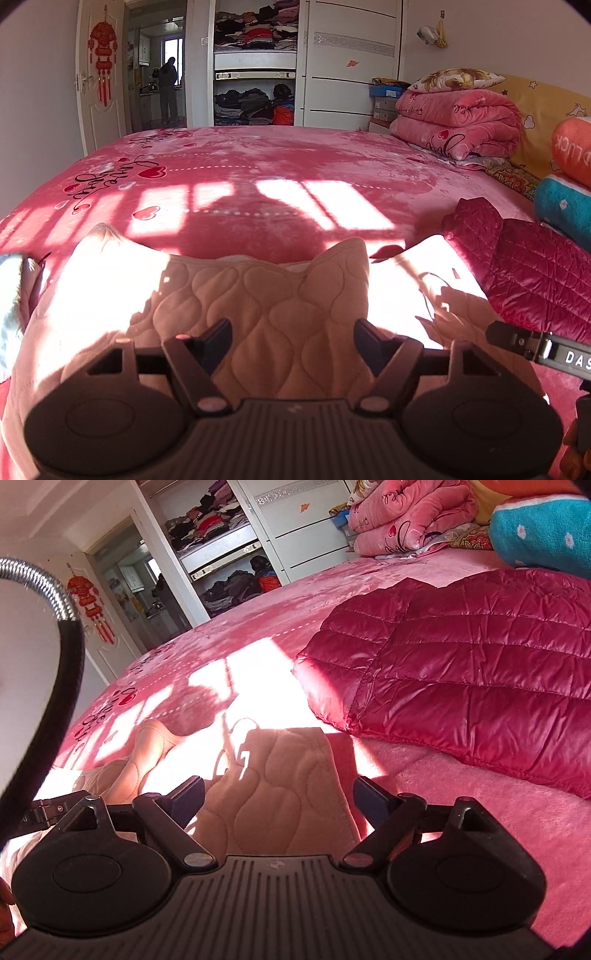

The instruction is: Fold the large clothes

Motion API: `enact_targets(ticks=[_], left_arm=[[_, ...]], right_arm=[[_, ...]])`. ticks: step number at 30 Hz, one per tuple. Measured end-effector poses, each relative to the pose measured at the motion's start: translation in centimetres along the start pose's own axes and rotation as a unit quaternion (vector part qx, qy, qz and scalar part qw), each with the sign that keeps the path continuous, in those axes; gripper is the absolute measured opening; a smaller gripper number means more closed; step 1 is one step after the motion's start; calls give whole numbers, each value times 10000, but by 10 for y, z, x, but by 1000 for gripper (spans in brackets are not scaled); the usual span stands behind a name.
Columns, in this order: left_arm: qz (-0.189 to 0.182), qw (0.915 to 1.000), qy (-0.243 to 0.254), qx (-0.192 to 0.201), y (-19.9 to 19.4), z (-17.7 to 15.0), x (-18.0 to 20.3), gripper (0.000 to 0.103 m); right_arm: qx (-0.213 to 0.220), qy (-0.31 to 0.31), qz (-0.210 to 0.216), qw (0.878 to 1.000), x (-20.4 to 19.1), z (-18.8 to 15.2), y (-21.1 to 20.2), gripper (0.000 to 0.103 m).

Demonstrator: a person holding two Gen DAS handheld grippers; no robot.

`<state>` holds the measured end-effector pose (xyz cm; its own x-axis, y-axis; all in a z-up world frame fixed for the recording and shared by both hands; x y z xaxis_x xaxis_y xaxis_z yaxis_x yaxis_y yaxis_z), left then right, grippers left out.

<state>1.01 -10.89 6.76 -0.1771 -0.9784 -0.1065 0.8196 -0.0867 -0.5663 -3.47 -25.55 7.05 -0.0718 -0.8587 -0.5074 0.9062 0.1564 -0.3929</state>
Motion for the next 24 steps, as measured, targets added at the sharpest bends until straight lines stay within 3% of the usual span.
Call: enact_targets(ticks=[6, 15, 24], left_arm=[[72, 10000, 1, 8, -38, -17, -20, 78], [120, 9990, -412, -139, -83, -45, -63, 81], [357, 9943, -968, -268, -106, -72, -119, 83]], right_arm=[[-24, -21, 29, 10000, -13, -14, -32, 103], [-253, -170, 102, 9995, -28, -33, -58, 103], [-546, 234, 225, 9980, -28, -52, -74, 103]])
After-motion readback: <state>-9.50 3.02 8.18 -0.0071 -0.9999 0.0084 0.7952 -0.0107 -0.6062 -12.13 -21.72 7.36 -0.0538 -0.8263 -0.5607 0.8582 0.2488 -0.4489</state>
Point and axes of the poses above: each gripper's, at about its wrist camera, not at the fingertips, and y roughly the way its jaws point, x to its right, z to its top, the point moved 5 cm from there along y, roughly the way its jaws point, and after that the axes turned 13 degrees about z, right-handed, at the moved point
